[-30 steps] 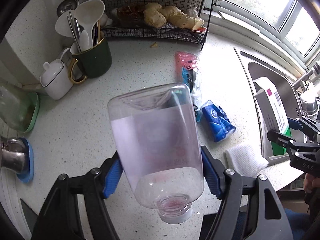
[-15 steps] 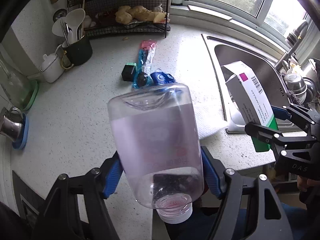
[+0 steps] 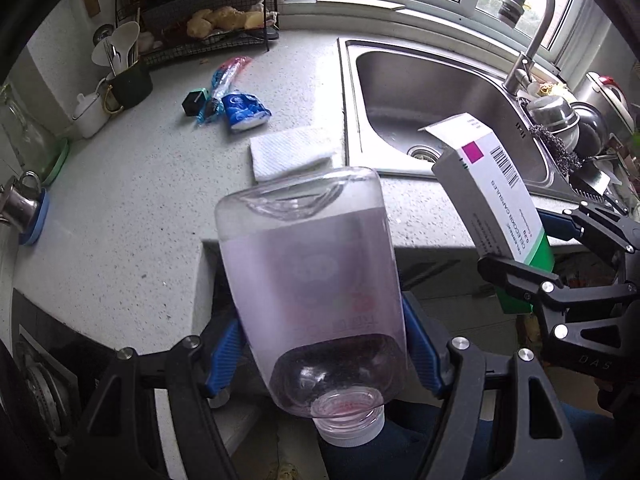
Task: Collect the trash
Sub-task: 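Carry the bottle and box down over the red bin with both grippers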
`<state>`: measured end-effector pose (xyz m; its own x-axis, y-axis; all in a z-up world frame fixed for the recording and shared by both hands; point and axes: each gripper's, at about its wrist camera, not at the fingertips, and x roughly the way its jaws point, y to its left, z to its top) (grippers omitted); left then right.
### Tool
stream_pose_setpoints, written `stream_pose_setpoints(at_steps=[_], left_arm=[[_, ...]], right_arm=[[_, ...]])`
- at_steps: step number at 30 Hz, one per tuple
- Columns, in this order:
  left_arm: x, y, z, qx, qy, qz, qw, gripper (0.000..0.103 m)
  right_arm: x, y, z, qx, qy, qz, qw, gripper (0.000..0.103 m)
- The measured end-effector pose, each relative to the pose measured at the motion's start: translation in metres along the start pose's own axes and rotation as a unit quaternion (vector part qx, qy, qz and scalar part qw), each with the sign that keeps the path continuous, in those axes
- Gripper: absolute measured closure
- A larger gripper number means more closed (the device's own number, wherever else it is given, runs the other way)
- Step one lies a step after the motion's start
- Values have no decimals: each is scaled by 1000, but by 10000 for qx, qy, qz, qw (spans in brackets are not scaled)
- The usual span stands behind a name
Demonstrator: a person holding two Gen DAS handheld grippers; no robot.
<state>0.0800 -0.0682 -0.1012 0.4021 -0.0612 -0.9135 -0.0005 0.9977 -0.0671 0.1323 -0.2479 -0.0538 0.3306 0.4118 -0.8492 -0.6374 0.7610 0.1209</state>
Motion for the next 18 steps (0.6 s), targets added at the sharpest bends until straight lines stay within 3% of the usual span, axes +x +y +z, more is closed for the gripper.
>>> stream_pose_setpoints(at_steps=[7, 18], left_arm=[[26, -32, -39, 103, 420, -18, 9991, 33], [91, -42, -82, 261, 954, -221, 9949, 33]], right_arm=[[8, -2, -47, 130, 416, 99, 9990, 47], [54, 2, -102, 465, 1104, 232, 9925, 47]])
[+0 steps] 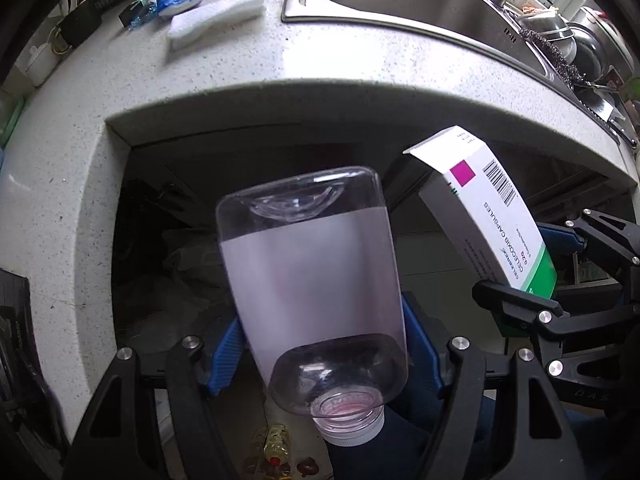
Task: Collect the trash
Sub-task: 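Carry the bottle and box down over the red bin with both grippers, then open the left gripper to drop the clear bottle into the red bin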
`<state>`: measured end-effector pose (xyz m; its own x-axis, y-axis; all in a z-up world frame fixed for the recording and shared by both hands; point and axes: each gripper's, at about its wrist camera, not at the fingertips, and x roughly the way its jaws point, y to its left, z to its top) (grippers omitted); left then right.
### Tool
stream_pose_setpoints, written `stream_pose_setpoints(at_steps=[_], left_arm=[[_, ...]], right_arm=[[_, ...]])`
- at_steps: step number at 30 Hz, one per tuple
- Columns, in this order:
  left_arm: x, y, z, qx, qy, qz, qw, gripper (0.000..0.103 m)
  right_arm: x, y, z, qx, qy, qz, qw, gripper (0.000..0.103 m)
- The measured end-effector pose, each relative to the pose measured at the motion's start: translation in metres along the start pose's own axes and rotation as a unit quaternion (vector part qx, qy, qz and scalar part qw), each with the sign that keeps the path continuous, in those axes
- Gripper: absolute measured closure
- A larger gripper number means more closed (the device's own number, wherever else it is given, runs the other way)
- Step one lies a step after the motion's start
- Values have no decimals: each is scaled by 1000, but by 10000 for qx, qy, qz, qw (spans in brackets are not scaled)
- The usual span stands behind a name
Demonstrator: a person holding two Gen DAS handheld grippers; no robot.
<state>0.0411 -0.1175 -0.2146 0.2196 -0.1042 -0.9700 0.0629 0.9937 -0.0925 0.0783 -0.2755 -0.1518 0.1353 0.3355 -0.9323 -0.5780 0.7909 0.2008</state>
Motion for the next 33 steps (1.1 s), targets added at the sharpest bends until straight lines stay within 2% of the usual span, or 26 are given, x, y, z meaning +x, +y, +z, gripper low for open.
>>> stream_pose_setpoints(at_steps=[5, 11, 20, 24, 28, 31, 33], left_arm=[[50, 7, -6, 28, 130, -238, 9996, 33], [128, 9, -10, 82, 318, -406, 9986, 33], [236, -3, -6, 406, 534, -421, 9969, 33], [268, -9, -7, 464, 663, -485, 9955, 33], [283, -14, -8, 566, 705, -445, 9949, 31], [291, -19, -6, 646, 805, -538, 9932, 18], [293, -18, -3, 633, 837, -595, 9927, 17]], right_arm=[[44, -12, -11, 131, 231, -48, 9996, 47], [103, -33, -22, 234, 355, -148, 9990, 47], [186, -73, -34, 520, 581, -311, 9965, 47], [202, -84, -36, 677, 576, -327, 9955, 47], [206, -87, -42, 772, 617, -364, 9944, 47], [206, -85, -45, 845, 677, -355, 9935, 47], [189, -89, -55, 848, 677, -348, 9935, 47]])
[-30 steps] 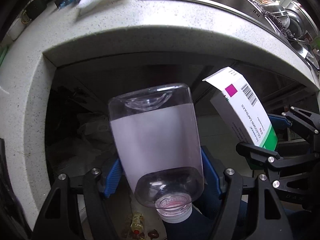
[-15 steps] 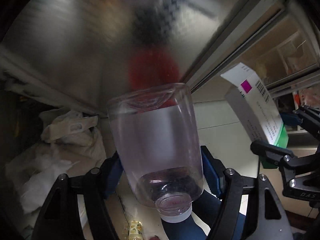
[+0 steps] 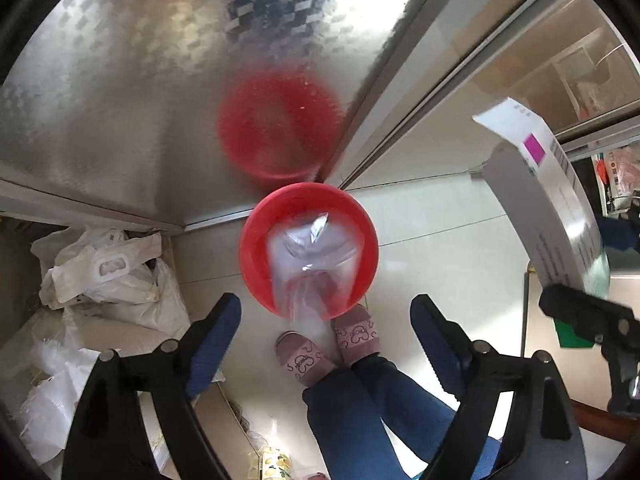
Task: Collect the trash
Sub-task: 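Open the left gripper to drop the clear bottle into the red bin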
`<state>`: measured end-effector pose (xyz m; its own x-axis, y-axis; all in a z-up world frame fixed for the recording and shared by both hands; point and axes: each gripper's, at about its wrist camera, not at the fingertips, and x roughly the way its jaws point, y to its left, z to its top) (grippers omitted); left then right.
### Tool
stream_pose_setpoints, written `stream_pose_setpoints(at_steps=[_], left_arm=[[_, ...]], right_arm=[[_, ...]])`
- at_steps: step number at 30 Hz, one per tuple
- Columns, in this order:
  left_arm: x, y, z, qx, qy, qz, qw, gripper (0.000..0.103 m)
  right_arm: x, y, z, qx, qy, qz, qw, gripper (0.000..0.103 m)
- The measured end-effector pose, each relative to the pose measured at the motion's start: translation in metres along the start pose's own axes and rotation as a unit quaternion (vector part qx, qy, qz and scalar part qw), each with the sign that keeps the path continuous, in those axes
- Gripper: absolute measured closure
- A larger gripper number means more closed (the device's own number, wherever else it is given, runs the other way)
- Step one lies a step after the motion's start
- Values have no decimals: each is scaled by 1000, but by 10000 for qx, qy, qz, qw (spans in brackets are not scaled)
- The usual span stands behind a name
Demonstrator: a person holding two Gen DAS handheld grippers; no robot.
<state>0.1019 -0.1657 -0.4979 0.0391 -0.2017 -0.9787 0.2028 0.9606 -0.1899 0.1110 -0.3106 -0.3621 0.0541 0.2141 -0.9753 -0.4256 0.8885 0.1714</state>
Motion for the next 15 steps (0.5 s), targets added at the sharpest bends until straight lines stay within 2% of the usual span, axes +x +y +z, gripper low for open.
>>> stream_pose_setpoints(at_steps=[5, 11, 15], left_arm=[[-10, -1, 3, -17, -77, 44, 10000, 16], [-21, 2, -4, 53, -229, 466, 9986, 11], [-36, 12, -11, -97, -307, 414, 9986, 8]], right_arm=[[-4, 0, -4, 41, -14, 2, 10000, 47], [6, -1, 0, 51, 35, 39, 10000, 47], [14, 3, 3, -24, 77, 105, 9999, 47]])
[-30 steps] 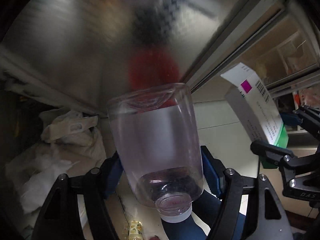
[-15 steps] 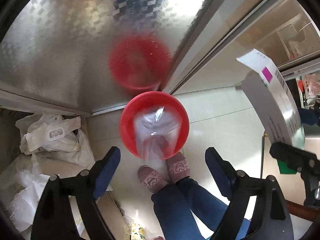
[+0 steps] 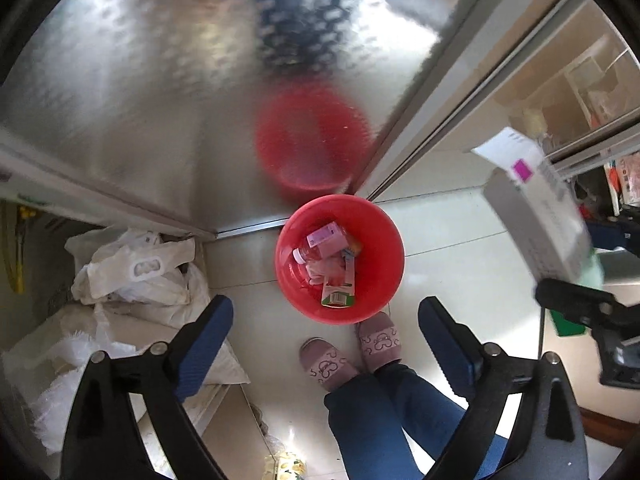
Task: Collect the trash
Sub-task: 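Open the left gripper to drop the clear bottle into the red bin, then open the right gripper to drop the CELECOXIB box into the red bin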
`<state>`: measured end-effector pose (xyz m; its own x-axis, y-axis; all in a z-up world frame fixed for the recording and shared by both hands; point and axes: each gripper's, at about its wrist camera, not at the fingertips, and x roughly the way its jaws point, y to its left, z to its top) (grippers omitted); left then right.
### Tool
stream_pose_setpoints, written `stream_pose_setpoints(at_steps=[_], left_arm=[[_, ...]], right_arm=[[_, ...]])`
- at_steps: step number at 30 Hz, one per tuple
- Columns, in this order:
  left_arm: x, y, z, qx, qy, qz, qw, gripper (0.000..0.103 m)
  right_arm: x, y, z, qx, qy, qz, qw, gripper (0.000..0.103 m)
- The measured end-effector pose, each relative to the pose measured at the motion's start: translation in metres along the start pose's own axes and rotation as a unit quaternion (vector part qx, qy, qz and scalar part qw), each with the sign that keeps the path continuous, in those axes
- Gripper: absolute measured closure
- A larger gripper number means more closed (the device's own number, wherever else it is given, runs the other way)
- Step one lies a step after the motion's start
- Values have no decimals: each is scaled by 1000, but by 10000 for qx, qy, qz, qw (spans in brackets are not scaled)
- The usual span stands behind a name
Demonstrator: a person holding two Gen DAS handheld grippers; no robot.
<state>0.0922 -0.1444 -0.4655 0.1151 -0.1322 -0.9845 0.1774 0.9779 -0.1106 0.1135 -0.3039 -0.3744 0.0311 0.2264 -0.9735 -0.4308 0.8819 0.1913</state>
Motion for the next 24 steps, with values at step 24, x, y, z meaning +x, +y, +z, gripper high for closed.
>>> stream_pose_setpoints(at_steps=[24], left_arm=[[12, 58, -48, -976, 156, 45, 9951, 0]], right_arm=[[86, 55, 36, -1001, 651, 35, 9928, 46]])
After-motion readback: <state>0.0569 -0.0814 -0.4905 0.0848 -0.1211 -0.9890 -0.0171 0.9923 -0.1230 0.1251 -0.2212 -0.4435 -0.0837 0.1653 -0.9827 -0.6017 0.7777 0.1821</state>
